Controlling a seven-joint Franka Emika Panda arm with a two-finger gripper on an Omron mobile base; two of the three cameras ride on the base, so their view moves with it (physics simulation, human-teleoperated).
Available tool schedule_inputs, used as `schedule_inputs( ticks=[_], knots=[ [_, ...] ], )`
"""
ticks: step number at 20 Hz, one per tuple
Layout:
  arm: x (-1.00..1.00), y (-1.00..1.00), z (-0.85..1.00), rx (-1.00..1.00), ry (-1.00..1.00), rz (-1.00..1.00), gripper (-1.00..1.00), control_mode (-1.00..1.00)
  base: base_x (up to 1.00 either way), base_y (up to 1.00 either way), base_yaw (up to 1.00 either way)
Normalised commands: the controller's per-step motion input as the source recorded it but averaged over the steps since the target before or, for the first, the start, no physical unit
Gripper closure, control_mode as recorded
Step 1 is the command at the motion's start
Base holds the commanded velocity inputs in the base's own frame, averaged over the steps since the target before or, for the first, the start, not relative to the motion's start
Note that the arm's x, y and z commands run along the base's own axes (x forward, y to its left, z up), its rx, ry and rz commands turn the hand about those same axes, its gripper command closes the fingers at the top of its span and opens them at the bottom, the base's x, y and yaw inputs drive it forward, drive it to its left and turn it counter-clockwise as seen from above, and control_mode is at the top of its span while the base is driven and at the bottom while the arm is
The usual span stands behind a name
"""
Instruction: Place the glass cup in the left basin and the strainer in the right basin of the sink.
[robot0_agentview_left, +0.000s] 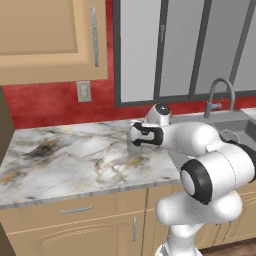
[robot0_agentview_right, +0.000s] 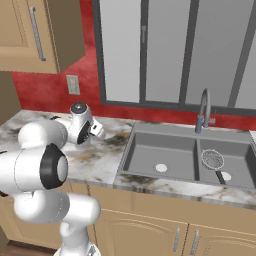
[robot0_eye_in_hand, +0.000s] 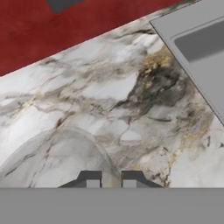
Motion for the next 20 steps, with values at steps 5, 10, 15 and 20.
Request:
schedule_inputs(
  ticks=[5,10,15,20],
  knots=[
    [0.0,-0.48,0.0,-0.03,-0.02,0.0,1.0,-1.0,0.0,0.0,0.0],
    [0.0,-0.47,0.0,-0.05,-0.03,0.0,1.0,-1.0,0.0,0.0,0.0],
    [0.0,-0.44,0.0,-0.08,-0.04,0.0,1.0,-1.0,0.0,0.0,0.0],
    [0.0,-0.4,0.0,-0.1,-0.04,-0.01,1.0,-1.0,0.0,0.0,0.0]
  ],
)
